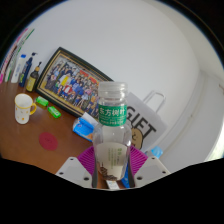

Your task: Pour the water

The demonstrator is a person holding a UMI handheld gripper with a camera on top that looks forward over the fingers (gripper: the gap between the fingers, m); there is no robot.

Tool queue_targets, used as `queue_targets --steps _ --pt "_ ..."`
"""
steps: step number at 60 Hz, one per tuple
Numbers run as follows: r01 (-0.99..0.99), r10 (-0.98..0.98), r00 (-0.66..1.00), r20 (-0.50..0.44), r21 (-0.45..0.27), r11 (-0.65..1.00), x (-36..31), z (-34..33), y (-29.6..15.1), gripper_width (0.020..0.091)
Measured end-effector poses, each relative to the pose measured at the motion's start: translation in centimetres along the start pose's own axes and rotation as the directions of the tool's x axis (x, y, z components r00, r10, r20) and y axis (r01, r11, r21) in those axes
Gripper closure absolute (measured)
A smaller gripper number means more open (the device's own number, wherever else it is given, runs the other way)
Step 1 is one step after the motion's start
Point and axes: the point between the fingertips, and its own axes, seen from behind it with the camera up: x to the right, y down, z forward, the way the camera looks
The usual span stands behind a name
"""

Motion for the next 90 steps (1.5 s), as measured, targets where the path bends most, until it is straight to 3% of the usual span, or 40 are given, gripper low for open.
queue_targets --steps 11,24,40,49,57,64,75,80,90 --pt "0.456 -0.451 0.889 -0.084 0.051 0.889 -4.5 2.1 -9.0 0.0688" --pt "0.864 -0.850 0.501 -0.162 0.036 0.503 -12.1 4.6 -15.0 0.0691" --pt "0.995 -0.971 0.098 -0.220 0.024 0.095 -18.3 6.4 -17.1 0.0688" --pt "0.998 -0.976 0.039 -0.213 0.056 0.028 -20.1 6.7 -16.7 0.0685" --pt "0.988 -0.972 0.137 -0.191 0.100 0.120 -20.2 6.8 -16.5 0.0686" --pt "0.915 -0.910 0.394 -0.130 0.148 0.375 -18.8 6.7 -16.8 0.0687" --pt "0.474 -0.494 0.865 0.089 0.182 0.862 -16.9 5.8 -16.8 0.0688" --pt "0.192 -0.224 0.950 0.218 0.158 0.969 -17.3 5.6 -16.0 0.0685" --pt "-0.228 0.211 0.898 0.386 -0.002 0.974 -20.1 6.2 -11.8 0.0684"
